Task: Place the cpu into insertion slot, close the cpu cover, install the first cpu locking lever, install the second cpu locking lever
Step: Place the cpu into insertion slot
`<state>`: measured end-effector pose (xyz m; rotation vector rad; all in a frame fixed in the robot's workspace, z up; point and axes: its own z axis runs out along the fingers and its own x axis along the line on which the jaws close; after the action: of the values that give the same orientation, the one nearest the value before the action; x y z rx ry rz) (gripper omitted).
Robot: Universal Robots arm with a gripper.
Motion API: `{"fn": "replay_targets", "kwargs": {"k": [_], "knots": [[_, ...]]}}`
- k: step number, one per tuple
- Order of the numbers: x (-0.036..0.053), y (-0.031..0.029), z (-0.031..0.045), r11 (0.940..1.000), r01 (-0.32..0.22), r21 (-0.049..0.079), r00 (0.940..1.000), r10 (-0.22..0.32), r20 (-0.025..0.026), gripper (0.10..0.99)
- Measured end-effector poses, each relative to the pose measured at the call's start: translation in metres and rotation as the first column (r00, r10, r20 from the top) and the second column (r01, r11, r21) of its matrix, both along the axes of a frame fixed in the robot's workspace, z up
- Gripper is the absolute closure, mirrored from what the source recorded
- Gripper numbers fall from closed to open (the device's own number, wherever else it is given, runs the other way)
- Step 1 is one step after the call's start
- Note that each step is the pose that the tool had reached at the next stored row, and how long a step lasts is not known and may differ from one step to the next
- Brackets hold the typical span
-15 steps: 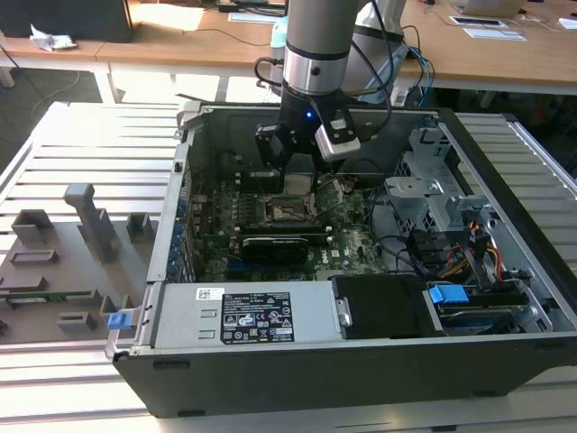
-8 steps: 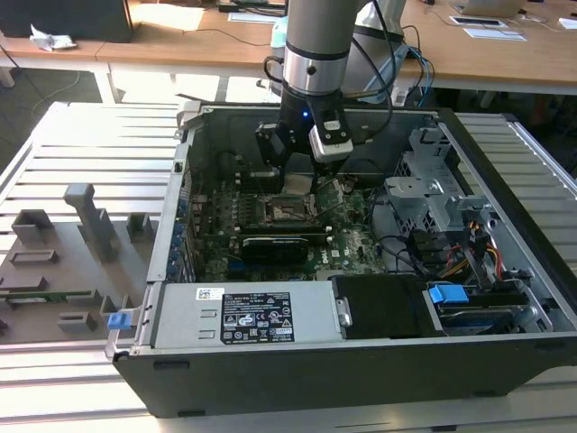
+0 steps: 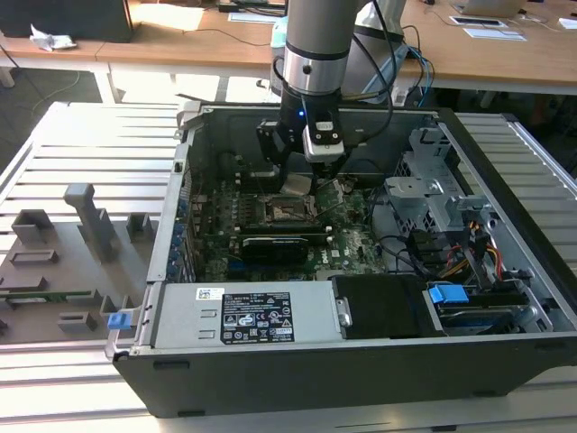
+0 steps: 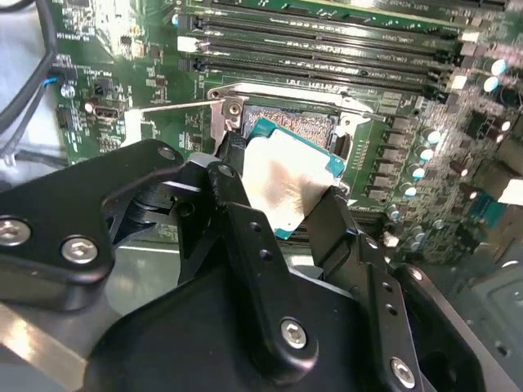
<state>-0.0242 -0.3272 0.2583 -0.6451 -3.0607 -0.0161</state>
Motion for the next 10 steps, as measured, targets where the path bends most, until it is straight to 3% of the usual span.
{"fn": "replay_targets", "kwargs": {"k": [5, 10], "knots": [[0.0, 0.0, -0.0001, 0.9978, 0.066, -0.001, 0.9978, -0.066, 0.0001, 0.545], [0.0, 0.0, -0.0001, 0.9902, 0.14, -0.004, 0.9902, -0.14, 0.0003, 0.545]]}}
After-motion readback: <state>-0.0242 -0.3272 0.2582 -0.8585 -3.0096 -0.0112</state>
